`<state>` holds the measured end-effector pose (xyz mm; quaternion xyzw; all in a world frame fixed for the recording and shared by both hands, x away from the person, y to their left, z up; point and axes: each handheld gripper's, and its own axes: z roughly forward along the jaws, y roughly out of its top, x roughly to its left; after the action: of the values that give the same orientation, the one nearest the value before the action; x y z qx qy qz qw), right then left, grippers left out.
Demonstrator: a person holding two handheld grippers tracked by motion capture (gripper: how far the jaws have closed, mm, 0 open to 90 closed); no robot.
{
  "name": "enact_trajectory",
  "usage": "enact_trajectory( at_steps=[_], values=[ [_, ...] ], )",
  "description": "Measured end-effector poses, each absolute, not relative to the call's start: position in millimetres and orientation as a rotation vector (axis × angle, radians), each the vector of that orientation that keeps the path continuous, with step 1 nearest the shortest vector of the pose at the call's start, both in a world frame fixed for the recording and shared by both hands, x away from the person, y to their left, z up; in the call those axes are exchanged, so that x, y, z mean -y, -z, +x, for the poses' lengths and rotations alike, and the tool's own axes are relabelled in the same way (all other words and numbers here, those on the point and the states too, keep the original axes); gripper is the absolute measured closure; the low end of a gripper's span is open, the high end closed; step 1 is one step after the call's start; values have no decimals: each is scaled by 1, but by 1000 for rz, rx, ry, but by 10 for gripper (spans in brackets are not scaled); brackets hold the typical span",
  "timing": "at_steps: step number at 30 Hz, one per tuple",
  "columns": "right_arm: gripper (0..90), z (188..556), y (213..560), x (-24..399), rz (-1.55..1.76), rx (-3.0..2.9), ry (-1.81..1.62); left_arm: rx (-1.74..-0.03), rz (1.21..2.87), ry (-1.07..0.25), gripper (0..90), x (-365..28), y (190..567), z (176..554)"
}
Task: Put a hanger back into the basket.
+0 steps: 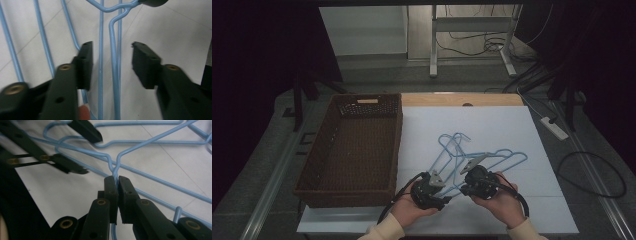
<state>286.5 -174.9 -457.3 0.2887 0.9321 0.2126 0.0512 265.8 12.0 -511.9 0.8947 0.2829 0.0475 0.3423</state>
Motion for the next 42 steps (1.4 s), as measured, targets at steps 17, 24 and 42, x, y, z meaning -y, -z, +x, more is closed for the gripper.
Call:
enact_trajectory(
  at_steps=[17,24,42],
  values=[
    [472,283,430,191,893,-2557,-1122,-784,2241,-101,860,-23,511,270],
    [349,288,421,226,889,-2341,-1431,-803,2189,-132,861,-29,505,269],
    [336,286,444,276,948,-2259,-1467,-810,2123,-267,863,-36,477,258]
  ],
)
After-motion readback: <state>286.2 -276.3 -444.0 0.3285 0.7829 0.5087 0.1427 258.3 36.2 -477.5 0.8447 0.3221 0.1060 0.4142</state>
